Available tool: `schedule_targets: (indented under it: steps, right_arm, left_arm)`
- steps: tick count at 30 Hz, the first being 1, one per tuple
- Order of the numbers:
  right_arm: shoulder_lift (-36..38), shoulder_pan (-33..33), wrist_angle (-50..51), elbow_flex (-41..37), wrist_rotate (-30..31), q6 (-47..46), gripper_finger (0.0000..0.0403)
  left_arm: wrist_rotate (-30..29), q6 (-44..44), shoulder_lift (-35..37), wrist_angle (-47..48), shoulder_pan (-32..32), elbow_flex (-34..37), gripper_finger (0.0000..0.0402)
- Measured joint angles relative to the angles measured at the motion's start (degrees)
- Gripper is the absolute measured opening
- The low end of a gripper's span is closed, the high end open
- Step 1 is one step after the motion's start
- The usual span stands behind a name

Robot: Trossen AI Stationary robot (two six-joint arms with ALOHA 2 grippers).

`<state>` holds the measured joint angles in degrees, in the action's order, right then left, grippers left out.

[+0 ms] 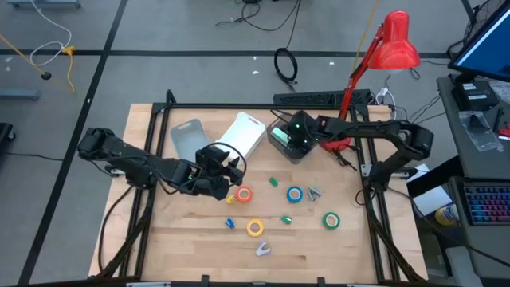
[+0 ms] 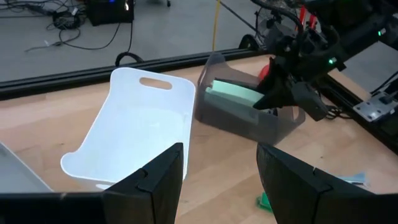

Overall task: Pick and place Stapler, Stapler remover, tape
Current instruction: Put the light green stapler into the black bin, then put the blue stapler into the black bin

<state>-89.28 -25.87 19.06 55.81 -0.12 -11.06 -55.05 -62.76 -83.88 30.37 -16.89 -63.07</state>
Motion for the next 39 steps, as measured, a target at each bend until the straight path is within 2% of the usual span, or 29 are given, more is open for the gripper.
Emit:
schedule_targets:
  steps: [6, 18, 29, 39]
  right_arm:
    - [-2.8, -0.5, 4.1, 3.8, 0.2, -0.1, 0.0125]
    - [-2.9, -1.1, 6.8, 3.8, 0.0, -3.4, 0.0126]
    - [-2.9, -1.2, 5.3, 3.8, 0.1, -3.2, 0.0165]
    - [-0.8, -1.2, 3.6, 3.8, 0.3, -2.8, 0.0154]
  left_arm:
    - [0.7, 0.7, 0.0, 0.1, -0.1, 0.0, 0.0207]
    - [0.8, 1.0, 0.0, 1.1, -0.1, 0.0, 0.0207]
    - [1.0, 1.0, 0.0, 1.2, -0.1, 0.0, 0.0207]
    - [1.0, 1.0, 0.0, 1.2, -0.3, 0.0, 0.0207]
